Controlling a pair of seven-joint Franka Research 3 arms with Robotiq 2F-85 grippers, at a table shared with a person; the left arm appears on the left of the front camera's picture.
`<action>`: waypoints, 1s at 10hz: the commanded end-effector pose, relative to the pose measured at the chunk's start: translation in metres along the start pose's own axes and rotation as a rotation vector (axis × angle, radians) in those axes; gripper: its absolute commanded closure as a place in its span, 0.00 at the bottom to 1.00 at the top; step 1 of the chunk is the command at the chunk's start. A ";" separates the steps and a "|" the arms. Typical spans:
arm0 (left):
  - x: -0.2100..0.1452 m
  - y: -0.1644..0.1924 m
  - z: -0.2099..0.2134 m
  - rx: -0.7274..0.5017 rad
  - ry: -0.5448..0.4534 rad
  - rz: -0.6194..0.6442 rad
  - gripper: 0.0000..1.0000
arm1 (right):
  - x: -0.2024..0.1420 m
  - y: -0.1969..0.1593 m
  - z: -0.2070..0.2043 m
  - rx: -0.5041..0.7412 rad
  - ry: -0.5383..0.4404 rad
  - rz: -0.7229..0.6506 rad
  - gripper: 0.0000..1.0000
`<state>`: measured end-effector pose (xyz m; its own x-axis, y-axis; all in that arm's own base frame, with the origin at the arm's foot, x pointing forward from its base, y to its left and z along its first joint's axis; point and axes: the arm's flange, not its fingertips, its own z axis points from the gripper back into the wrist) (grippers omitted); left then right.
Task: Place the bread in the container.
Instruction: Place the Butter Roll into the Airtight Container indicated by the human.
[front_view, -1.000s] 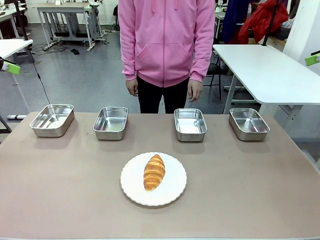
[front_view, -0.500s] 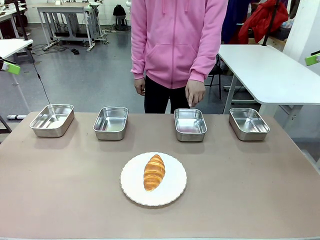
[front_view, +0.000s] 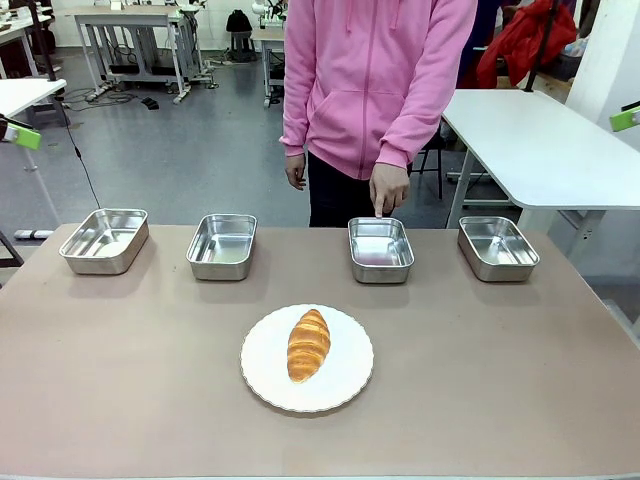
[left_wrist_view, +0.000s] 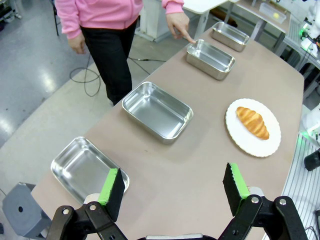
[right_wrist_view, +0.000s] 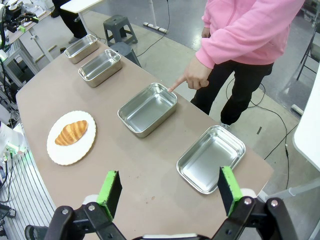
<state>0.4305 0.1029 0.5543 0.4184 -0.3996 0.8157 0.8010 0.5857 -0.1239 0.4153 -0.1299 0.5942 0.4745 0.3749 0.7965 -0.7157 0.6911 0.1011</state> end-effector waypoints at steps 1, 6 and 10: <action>-0.001 0.000 0.001 -0.006 -0.004 0.003 0.00 | 0.000 0.000 0.000 0.006 -0.008 0.008 0.00; -0.001 0.000 0.001 -0.006 -0.004 0.003 0.00 | 0.000 0.000 0.000 0.006 -0.008 0.008 0.00; -0.001 0.000 0.001 -0.006 -0.004 0.003 0.00 | 0.036 0.032 -0.031 -0.067 0.027 -0.171 0.00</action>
<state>0.4306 0.1028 0.5542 0.4185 -0.3996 0.8156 0.8011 0.5855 -0.1241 0.4223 -0.1054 0.6010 0.5246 0.3408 0.7802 -0.6747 0.7253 0.1369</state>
